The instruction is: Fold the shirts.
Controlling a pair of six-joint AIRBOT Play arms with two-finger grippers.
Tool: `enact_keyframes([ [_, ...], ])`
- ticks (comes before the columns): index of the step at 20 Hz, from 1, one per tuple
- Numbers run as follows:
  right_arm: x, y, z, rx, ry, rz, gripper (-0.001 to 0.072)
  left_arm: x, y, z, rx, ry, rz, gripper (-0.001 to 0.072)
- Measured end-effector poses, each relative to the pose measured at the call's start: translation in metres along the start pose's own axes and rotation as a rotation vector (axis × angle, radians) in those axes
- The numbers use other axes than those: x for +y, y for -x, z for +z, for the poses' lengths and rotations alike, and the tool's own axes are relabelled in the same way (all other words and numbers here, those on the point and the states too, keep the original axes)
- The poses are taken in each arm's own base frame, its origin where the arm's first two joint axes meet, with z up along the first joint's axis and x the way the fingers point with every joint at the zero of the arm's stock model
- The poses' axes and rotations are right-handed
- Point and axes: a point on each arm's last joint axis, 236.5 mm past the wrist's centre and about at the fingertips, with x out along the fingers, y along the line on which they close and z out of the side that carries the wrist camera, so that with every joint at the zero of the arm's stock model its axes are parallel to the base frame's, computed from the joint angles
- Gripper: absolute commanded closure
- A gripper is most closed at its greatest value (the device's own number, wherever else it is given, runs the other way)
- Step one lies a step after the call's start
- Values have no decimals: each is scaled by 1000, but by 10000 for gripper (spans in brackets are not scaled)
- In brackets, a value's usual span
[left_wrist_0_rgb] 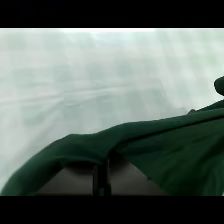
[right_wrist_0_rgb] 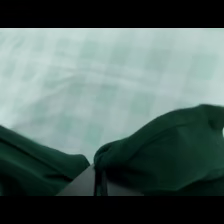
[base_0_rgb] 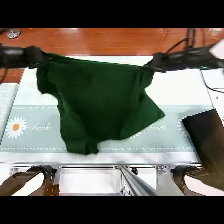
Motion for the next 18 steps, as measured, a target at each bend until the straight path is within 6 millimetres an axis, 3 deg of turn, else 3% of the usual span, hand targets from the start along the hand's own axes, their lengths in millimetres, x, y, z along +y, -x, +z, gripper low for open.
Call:
enact_keyframes([
  [2,-18,-39,18,-13,-54,11,693,15,-33,-5,20,52,10,637],
  [3,-26,-58,26,-17,-80,19,613,20,-48,-10,38,76,10,349],
  [4,-32,-73,35,-25,-109,29,370,23,-59,-15,52,97,5,-2],
  [5,-40,-85,43,-32,-150,41,125,26,-69,-18,60,119,4,5],
  [6,-48,-95,50,-37,-191,55,84,30,-75,-22,75,133,5,5],
  [8,-64,-94,63,-40,-263,86,84,43,-77,-27,103,154,20,6],
  [11,-104,-59,59,39,-305,81,83,83,-60,-52,217,222,76,6],
  [15,-177,12,-12,253,-322,-131,83,133,-27,-129,411,411,137,6],
  [18,-195,50,-65,265,-394,-190,84,142,-10,-195,516,576,127,6],
])
